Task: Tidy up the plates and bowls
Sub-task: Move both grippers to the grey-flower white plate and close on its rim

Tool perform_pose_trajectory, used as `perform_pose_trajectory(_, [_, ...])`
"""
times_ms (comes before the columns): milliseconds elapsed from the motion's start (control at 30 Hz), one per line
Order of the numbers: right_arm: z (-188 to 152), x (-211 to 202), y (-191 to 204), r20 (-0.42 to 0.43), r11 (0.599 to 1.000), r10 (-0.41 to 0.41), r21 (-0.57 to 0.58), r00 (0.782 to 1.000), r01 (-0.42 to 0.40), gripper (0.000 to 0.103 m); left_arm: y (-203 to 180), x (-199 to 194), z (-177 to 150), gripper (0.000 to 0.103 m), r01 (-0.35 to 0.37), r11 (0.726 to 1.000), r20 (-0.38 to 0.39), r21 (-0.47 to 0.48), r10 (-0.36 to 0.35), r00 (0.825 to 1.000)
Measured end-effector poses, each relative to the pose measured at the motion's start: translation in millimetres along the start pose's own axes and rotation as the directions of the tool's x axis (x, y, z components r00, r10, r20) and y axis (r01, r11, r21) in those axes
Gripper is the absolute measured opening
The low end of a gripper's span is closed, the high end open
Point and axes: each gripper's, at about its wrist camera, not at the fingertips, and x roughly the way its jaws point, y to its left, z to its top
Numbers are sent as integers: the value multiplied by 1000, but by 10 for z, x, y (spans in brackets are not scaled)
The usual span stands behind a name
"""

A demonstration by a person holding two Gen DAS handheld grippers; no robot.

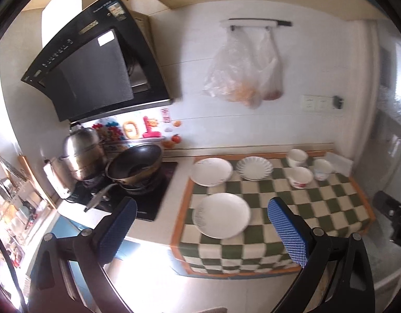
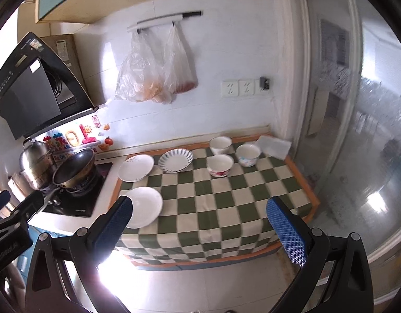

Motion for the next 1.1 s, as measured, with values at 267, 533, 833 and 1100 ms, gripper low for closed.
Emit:
perform_pose_trajectory(267, [168, 1295, 513, -108, 997, 25, -73, 994, -33, 103, 174, 1340, -103, 103, -74, 996, -160, 51, 81, 984])
perform_pose_trajectory(533, [255, 2811, 813, -268, 993, 16, -111, 963, -47, 103, 204, 2583, -160, 103, -105, 993, -317, 56, 117, 941])
perform_pose_trajectory(833, [156, 4611, 815, -475, 984, 67, -111, 878, -136, 102, 37, 3930, -317, 100, -94, 995, -518, 33, 98, 850])
perform_pose_trajectory(1100, [-145, 5915, 776, -674, 979, 133, -27, 727, -204, 94, 155, 4870, -747, 81, -80, 996, -720, -36, 29, 693])
